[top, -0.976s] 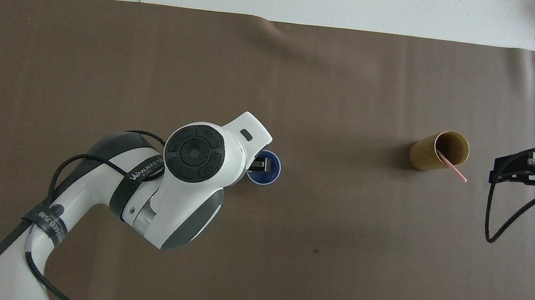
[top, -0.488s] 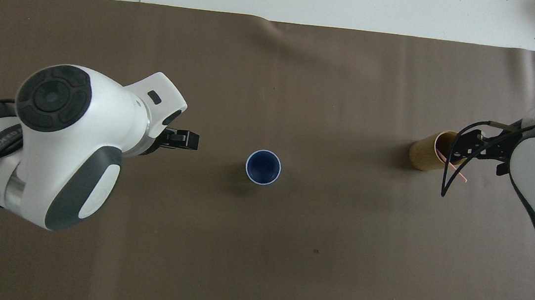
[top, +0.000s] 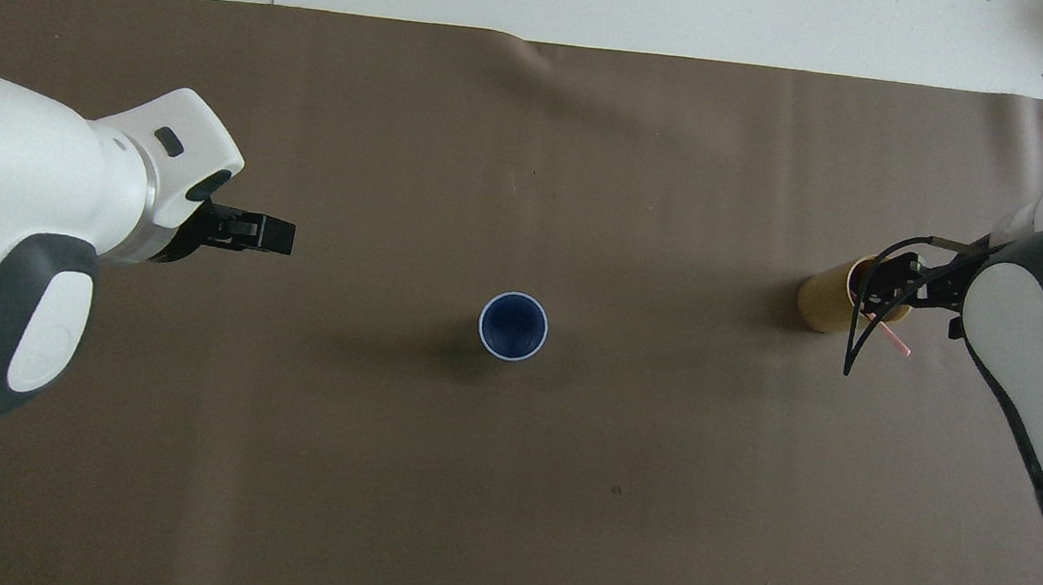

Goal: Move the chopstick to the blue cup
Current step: 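Withdraw the left gripper while the right gripper reaches the chopstick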

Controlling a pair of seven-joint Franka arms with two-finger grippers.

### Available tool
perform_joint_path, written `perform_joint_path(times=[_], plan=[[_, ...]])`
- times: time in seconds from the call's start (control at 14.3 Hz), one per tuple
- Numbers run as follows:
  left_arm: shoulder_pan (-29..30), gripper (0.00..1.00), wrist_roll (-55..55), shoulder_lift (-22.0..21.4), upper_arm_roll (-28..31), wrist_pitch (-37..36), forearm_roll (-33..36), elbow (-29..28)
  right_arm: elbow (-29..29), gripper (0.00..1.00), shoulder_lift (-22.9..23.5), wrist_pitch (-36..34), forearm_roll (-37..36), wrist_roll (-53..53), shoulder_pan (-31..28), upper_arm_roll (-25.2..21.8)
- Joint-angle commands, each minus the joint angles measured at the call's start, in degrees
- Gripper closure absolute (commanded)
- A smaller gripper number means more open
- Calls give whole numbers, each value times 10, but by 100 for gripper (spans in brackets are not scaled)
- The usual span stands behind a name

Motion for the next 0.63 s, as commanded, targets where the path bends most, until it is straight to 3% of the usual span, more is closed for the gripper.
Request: perform_joint_path(times=[0.0,0.28,0.56], plan=[[41,0,42,11,-7,-74,0,80,-23,4,-21,3,14,-61,-23,3],[58,0,47,18,-5,-133,-7,119,-6,5,-21,-20,15,-69,-34,4],[74,0,43,10,-6,-183,-26,132,0,23,-19,-25,48,-63,-34,4]])
